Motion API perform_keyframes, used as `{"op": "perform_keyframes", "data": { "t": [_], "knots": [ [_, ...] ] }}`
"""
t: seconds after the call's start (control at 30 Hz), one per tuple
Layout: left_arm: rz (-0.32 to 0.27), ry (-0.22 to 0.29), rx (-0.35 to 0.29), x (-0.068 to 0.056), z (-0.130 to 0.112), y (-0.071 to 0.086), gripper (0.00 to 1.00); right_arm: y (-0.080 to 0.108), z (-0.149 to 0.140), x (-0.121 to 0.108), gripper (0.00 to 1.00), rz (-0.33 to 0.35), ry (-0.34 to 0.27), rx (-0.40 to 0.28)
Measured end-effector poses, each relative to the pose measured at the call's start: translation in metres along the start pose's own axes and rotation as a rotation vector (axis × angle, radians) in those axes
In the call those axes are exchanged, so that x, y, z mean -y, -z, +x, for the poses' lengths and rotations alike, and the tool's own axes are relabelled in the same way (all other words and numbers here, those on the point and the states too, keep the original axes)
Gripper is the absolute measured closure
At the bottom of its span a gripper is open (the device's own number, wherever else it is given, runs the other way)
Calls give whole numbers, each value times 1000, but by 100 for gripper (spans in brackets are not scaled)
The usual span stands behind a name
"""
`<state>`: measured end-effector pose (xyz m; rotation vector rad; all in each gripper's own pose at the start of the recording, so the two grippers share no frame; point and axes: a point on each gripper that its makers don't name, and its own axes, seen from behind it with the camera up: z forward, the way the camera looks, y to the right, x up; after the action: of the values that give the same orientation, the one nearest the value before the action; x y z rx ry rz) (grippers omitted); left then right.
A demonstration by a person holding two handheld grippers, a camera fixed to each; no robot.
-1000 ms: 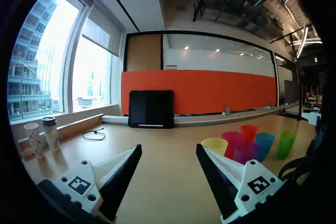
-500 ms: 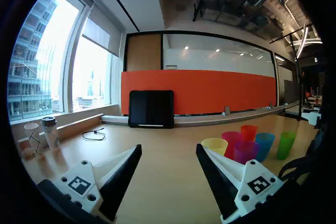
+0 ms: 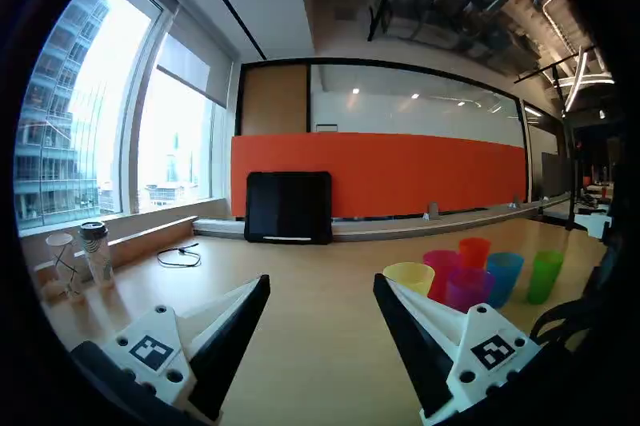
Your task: Pour water
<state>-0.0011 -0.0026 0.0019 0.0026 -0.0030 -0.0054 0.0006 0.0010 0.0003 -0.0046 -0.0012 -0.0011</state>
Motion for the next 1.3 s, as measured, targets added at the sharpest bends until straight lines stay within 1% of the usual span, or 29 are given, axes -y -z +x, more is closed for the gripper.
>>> {"op": "perform_keyframes", "data": {
  "t": [0.07, 0.17, 0.27, 0.47, 0.7, 0.87, 1.0, 1.17, 1.3],
  "knots": [
    [4, 6, 6, 2, -1, 0, 4, 0, -1, -2, 1, -4, 0, 7],
    [-3, 21, 33, 2, 0, -3, 4, 1, 8, -4, 1, -4, -3, 10],
    [-16, 36, 40, 1, 9, -6, 4, 2, 23, -5, 1, 4, -10, 7],
    [-57, 37, 59, -7, 35, -17, 4, 3, 52, -4, 1, 35, -24, 34],
    [-105, 48, 82, -18, 71, -32, 4, -3, 88, -2, 1, 69, -32, 73],
    [-117, 57, 80, -19, 100, -41, 4, -8, 112, -4, 1, 75, -30, 85],
    [-130, 58, 64, -19, 127, -47, 4, -11, 137, -3, 1, 89, -31, 81],
    [-141, 50, 48, -19, 159, -51, 4, -16, 164, -3, 1, 99, -17, 78],
    [-167, 52, 40, -23, 182, -52, 4, -19, 183, 0, 1, 102, 1, 78]
  ]
}}
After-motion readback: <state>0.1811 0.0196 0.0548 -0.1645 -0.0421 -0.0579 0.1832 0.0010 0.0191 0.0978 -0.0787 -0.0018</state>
